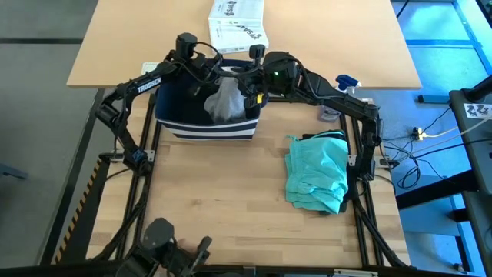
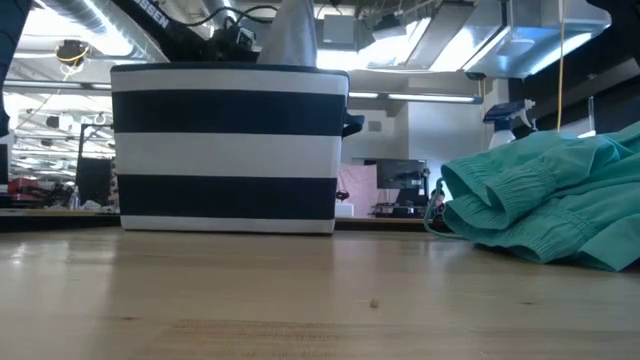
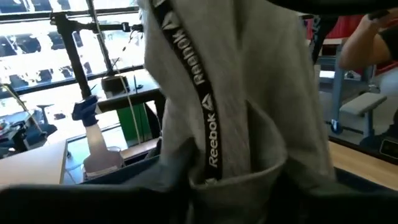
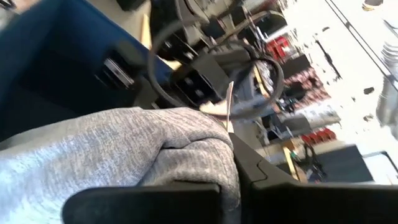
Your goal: Fold Laundry from Bin
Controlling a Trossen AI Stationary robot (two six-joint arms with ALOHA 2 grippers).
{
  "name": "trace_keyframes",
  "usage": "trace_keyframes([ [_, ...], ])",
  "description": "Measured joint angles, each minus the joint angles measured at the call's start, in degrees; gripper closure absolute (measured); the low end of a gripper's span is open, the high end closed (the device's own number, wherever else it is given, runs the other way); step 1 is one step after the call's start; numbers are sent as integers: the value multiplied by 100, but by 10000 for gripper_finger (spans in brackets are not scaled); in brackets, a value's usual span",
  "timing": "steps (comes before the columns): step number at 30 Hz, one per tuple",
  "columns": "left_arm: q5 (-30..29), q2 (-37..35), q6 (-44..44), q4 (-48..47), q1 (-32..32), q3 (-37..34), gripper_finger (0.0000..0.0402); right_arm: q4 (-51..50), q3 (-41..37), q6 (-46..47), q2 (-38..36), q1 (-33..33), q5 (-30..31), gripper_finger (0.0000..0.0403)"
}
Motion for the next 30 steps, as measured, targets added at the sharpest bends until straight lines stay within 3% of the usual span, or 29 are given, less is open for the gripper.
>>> trace_keyframes([
  [4, 309, -32, 120, 82, -78, 0, 370, 0, 0, -88, 0, -11, 429, 402],
  [5, 317, -81, 114, 97, -53, 0, 384, -1, 0, -144, 0, -21, 548, 402],
  [12, 203, -874, 101, 23, 284, 0, 398, 99, 0, -336, 0, -130, 1211, 402],
  [21, -458, -1781, 139, -927, 434, 2, 399, 844, 0, -326, 39, -275, 865, 402],
  [27, -1633, -2134, 899, -2271, 434, 2, 400, 848, 4, -169, 173, -275, 479, 402],
  [30, -2878, -2350, 1707, -3435, 357, 2, 401, 828, 4, 24, 328, -275, 116, 402],
])
